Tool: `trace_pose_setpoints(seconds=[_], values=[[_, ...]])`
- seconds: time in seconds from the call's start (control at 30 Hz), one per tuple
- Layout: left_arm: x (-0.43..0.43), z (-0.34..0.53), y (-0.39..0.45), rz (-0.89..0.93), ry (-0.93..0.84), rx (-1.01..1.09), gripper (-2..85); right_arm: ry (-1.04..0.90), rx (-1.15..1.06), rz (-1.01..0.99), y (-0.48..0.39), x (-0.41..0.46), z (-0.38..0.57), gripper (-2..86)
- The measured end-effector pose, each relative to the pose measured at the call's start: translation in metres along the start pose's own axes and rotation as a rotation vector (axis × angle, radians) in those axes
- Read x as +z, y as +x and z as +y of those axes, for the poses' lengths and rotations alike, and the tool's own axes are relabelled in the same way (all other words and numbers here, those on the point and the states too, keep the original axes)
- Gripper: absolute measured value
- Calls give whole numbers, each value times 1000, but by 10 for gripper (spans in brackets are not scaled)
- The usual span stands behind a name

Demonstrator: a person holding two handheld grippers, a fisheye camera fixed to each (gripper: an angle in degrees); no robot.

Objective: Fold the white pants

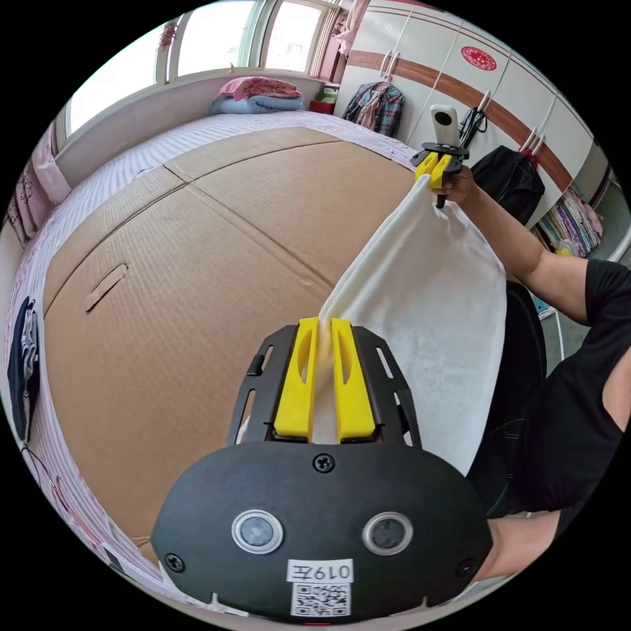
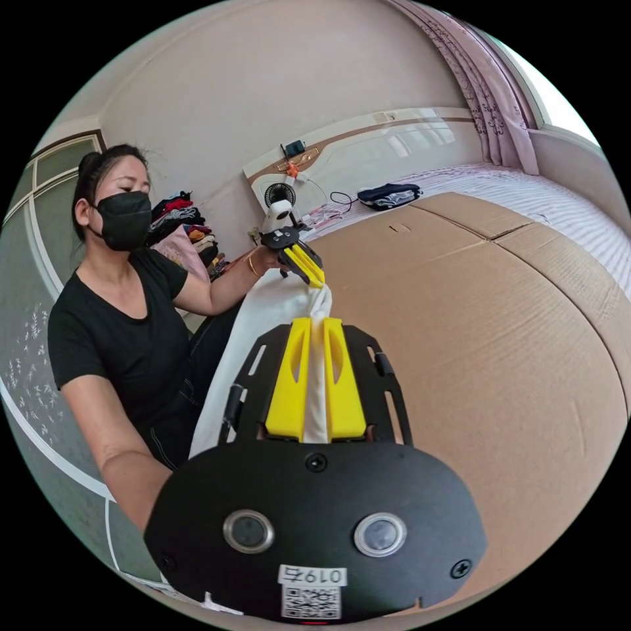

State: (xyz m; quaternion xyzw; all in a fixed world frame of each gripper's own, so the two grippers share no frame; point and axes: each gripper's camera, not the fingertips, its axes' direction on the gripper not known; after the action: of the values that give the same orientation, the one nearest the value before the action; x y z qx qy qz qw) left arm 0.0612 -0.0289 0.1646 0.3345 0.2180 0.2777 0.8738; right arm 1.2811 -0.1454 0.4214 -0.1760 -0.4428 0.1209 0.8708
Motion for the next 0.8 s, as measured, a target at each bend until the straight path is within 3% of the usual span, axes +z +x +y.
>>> trace_pose_setpoints(seconds=[0.43, 0.8], values=[[-19, 11, 3, -64, 10, -64, 8, -92, 272, 161, 74, 56, -8, 36], [-39, 39, 4, -137, 2, -39, 12, -213, 370, 228, 135, 123, -23, 37]])
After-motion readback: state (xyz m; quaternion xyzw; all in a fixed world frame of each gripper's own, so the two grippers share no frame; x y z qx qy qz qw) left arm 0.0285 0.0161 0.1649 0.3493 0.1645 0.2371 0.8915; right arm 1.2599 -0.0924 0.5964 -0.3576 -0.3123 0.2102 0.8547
